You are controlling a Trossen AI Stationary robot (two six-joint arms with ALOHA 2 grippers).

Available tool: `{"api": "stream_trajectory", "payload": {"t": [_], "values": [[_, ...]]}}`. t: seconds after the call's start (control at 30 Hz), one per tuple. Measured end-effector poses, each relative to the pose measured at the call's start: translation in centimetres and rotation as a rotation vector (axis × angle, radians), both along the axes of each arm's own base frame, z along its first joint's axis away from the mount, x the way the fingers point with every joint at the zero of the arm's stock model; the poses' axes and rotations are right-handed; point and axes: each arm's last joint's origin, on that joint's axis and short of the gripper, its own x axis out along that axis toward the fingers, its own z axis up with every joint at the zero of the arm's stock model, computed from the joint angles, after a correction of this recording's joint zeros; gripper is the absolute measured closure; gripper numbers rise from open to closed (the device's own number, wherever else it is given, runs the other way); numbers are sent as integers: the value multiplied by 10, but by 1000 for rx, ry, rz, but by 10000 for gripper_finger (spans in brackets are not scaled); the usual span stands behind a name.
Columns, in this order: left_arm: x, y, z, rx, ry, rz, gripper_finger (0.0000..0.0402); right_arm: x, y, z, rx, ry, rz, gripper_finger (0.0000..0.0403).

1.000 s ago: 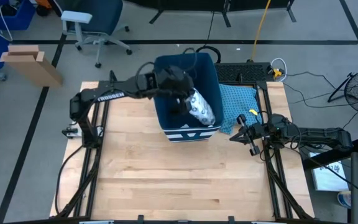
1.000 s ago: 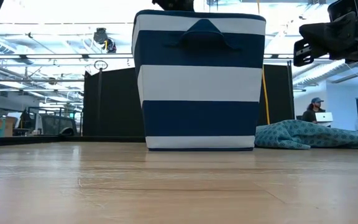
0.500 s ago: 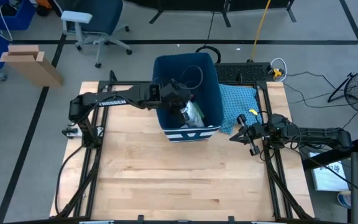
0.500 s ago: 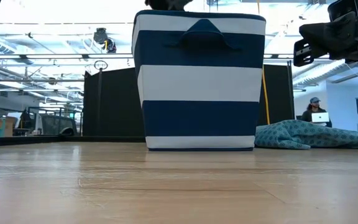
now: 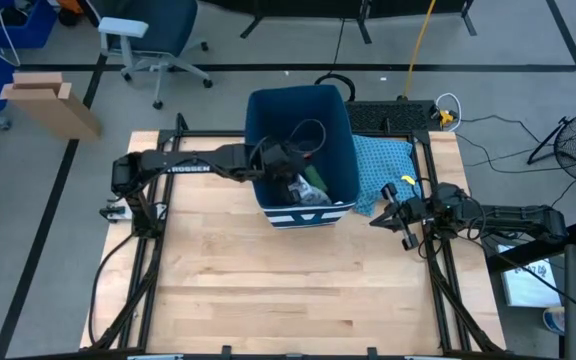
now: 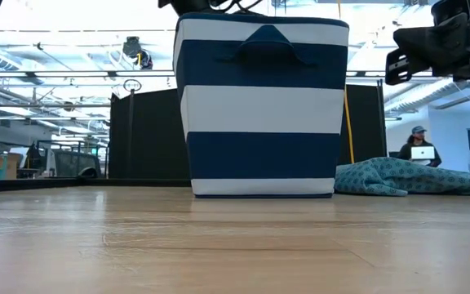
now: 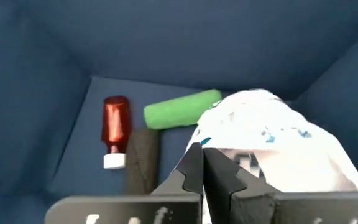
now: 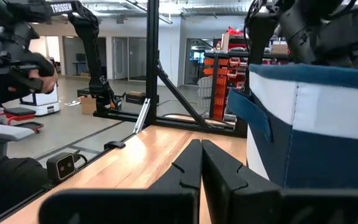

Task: Pick & place medical supplies in basket/bin
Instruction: Put the mailer bag into the blue bin

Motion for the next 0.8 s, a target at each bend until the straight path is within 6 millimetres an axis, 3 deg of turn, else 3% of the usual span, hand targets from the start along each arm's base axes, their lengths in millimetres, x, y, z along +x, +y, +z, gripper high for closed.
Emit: {"api": "stream_trajectory", "payload": {"t": [0.17,0.4,0.63,0.8], "values": [[-1,13,3,-25,1,-13,401,0,0,1,-2,-14,0,403],[8,33,-22,-47,238,36,401,0,0,2,-3,-18,-2,403],[33,31,-23,-71,369,-19,401,0,0,2,-4,-20,-5,403],[40,26,-46,-143,422,-47,401,0,0,2,-5,-20,-6,403]]}}
